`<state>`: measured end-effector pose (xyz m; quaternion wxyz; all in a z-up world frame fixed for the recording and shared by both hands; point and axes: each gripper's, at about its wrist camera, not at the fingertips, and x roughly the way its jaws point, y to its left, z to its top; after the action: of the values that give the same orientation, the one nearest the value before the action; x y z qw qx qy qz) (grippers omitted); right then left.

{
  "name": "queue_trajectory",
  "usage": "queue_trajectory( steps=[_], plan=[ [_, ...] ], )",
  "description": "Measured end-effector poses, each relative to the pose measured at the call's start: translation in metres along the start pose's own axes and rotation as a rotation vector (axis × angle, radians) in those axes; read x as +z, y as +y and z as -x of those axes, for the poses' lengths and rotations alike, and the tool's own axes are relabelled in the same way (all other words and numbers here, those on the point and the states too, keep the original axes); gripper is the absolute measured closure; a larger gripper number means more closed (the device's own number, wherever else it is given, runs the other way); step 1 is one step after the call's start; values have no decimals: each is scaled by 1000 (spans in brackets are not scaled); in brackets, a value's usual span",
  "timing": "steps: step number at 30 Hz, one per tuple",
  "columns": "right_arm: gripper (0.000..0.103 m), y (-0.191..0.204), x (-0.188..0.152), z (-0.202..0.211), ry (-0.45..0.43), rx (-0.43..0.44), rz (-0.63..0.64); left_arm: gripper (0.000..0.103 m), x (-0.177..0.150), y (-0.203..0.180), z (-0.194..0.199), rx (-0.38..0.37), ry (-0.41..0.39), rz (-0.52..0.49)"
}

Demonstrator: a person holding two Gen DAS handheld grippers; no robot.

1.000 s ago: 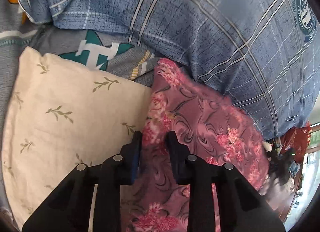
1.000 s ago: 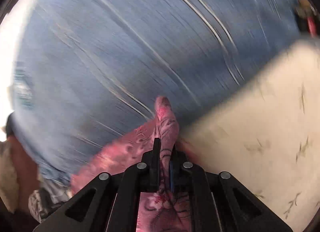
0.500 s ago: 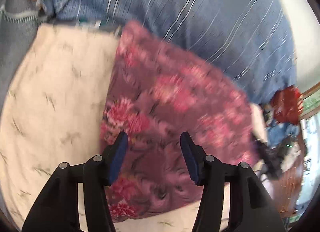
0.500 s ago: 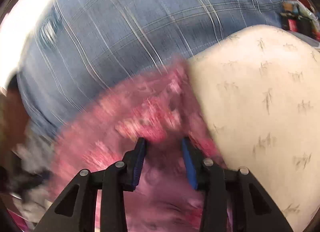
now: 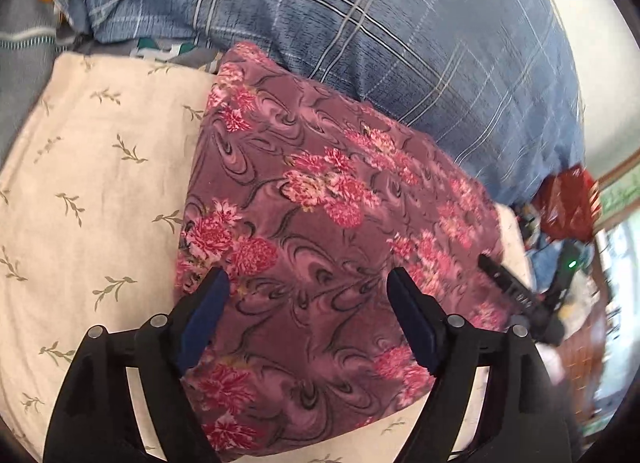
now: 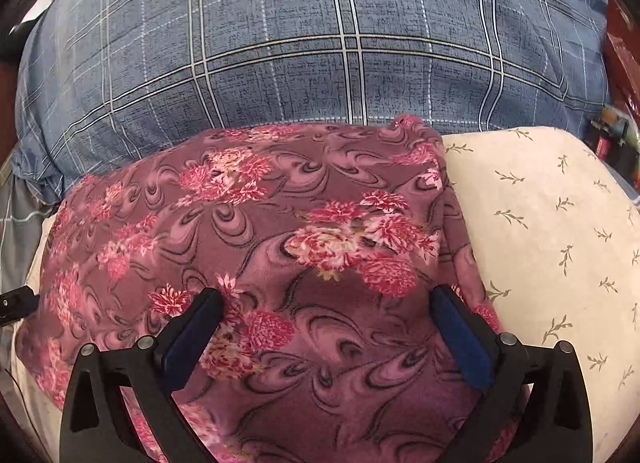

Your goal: Fold small clothes

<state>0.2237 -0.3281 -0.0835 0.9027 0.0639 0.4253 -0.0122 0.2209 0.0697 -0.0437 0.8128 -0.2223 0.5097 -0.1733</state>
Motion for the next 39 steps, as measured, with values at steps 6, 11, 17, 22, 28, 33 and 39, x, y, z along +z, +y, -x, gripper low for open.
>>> queue_trajectory(
  steps=[6,11,17,22,28,33,39],
  plan=[
    [3,-16,10,11,-30,58,-155,21,4,9,9,-64,2,53],
    [6,-85,22,36,-150,71,-511,21,3,-9,32,13,-112,-32],
    [54,-90,35,-10,25,139,-466,21,7,-3,11,101,-71,-33],
    [89,-75,46,10,-127,151,-386,21,7,-4,1,164,-50,-49],
    [94,-111,25,6,-49,56,-479,21,8,-1,-5,199,-38,-46],
    [79,-104,-1,49,-115,172,-479,21,9,2,2,154,-39,-10],
    [98,-88,-31,65,-104,107,-383,21,3,-1,8,158,-31,-19]
  ],
)
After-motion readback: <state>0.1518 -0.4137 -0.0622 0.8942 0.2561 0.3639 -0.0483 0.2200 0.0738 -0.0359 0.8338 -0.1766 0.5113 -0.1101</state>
